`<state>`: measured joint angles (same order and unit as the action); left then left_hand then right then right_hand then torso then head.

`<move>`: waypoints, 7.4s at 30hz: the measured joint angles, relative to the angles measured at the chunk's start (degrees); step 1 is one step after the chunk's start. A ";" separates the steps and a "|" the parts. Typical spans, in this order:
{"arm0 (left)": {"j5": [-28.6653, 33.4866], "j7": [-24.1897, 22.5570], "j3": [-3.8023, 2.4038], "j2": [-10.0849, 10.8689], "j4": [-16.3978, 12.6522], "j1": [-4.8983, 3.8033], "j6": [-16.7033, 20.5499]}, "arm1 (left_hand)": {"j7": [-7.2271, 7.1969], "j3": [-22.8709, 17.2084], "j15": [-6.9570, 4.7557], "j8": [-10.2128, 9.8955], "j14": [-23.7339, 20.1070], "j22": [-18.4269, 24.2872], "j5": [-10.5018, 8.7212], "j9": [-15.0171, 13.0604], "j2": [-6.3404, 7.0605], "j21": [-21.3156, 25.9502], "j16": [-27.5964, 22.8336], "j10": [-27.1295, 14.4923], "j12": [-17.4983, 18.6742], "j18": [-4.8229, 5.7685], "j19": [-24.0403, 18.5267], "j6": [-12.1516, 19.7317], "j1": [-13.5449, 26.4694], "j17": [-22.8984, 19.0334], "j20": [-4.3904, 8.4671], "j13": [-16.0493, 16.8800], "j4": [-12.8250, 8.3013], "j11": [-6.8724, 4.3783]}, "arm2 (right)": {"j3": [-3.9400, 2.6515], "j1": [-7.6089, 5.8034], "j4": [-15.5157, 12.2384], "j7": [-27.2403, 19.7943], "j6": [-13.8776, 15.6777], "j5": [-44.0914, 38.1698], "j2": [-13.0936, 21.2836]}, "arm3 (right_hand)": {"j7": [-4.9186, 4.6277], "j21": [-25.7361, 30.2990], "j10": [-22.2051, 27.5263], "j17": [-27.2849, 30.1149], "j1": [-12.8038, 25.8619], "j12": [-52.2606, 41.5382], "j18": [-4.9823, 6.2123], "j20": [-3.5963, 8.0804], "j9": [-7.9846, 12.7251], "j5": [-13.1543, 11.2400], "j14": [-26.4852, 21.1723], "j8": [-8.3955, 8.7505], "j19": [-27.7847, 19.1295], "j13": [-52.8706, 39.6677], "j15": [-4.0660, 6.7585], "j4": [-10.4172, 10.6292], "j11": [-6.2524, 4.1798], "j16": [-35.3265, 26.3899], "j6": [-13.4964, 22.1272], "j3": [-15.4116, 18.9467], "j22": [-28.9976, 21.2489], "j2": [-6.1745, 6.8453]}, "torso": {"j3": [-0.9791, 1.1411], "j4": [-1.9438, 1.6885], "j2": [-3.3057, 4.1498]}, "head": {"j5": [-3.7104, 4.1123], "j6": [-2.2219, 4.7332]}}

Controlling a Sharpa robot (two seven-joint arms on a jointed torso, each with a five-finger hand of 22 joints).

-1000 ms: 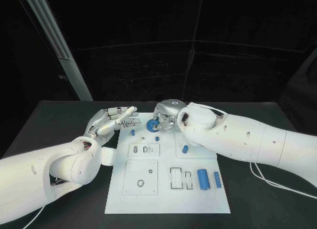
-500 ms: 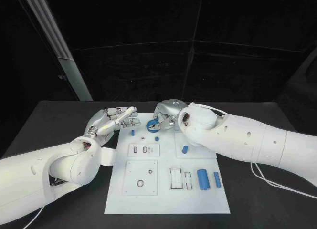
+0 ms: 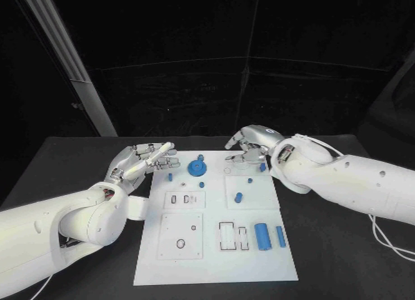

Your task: Assemble the parts on the task board

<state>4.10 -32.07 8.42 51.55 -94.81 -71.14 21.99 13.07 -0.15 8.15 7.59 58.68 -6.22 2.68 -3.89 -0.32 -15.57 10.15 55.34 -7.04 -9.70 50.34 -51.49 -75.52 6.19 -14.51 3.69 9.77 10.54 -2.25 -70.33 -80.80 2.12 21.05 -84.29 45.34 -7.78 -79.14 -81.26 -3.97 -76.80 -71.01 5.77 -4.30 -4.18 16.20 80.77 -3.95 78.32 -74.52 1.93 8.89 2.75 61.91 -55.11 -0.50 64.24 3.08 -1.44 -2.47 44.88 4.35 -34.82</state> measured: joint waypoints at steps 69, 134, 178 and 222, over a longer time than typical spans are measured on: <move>-0.02 0.15 0.04 -0.90 2.33 0.18 -0.94 | -0.60 0.53 -0.87 0.00 2.65 0.14 0.00 0.00 -0.53 0.00 0.00 1.89 0.00 0.01 1.91 -1.44 -0.53 0.24 0.70 0.00 -0.53 -0.71 | 0.08 5.03 9.31 -12.53 -5.66 13.84 5.25 | 0.30 0.43 0.71 0.04 -3.58 0.66 0.00 0.02 -0.45 -4.90 0.02 -1.55 0.01 -0.32 0.01 -3.61 -0.11 -0.85 -2.73 -1.15 0.18 -2.98 | 0.59 0.56 -0.27 | 0.46 -0.80; 0.32 0.37 0.03 -1.06 3.68 -0.69 -0.95 | -0.60 0.68 -0.87 -0.23 2.65 0.21 0.00 0.00 -0.53 0.00 0.00 1.89 0.22 0.01 1.91 -1.44 -0.53 0.22 0.70 0.00 -0.68 -0.71 | 3.01 4.53 -5.96 8.59 -3.50 -1.61 -11.73 | 1.18 -0.24 0.59 0.00 -1.12 1.35 0.00 1.05 -0.37 -6.96 0.09 -2.19 0.61 0.36 0.95 -5.73 -1.45 -1.33 -6.24 -9.08 0.51 -5.20 | -0.10 0.23 -1.54 | -3.39 -3.91; 0.55 0.47 0.04 -1.74 4.24 -0.71 -1.15 | -0.60 0.68 -0.87 -0.23 2.65 0.24 0.00 0.00 -0.75 0.00 0.00 1.89 0.42 0.01 1.91 -1.43 -0.31 0.22 0.70 0.00 -0.68 -0.71 | 3.16 5.02 -3.98 9.59 -8.63 -7.74 -13.23 | 1.38 0.22 0.87 0.01 0.60 2.58 0.00 1.24 -0.10 -5.10 0.11 -1.67 0.41 1.22 0.93 -5.92 -1.57 -1.56 -7.32 -9.26 0.17 -2.84 | -0.03 0.35 -1.56 | -3.63 -4.86; -0.92 3.04 0.04 -1.55 5.07 -0.71 -1.89 | -2.18 2.22 -4.35 -0.54 16.04 -1.54 0.00 -0.17 -1.09 -4.77 5.84 8.28 -0.88 0.02 11.43 -4.62 0.03 4.20 4.15 0.76 -1.06 -2.96 | 3.41 4.47 -11.24 2.65 2.28 -5.41 -5.16 | -0.37 1.58 5.32 0.06 5.07 8.64 0.00 0.18 0.32 -2.73 0.11 0.16 -0.21 6.55 0.11 1.22 0.24 -3.88 -0.02 -0.23 -1.75 1.79 | 0.00 0.35 -1.79 | -3.42 -4.38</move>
<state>3.19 -29.03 8.46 49.99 -89.74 -71.85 20.09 10.89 2.06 3.80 7.06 74.72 -7.76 2.67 -4.06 -1.41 -20.34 15.99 63.63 -7.93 -9.68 61.78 -56.11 -75.48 10.39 -10.36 4.45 8.70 7.58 1.16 -65.86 -92.04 4.77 23.33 -89.70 40.18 -8.15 -77.56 -75.95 -3.91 -71.73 -62.37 5.77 -4.12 -3.85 13.47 80.88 -3.79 78.11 -67.96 2.04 10.11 2.99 58.03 -55.13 -0.72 62.50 4.87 -1.44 -2.11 43.09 0.93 -39.20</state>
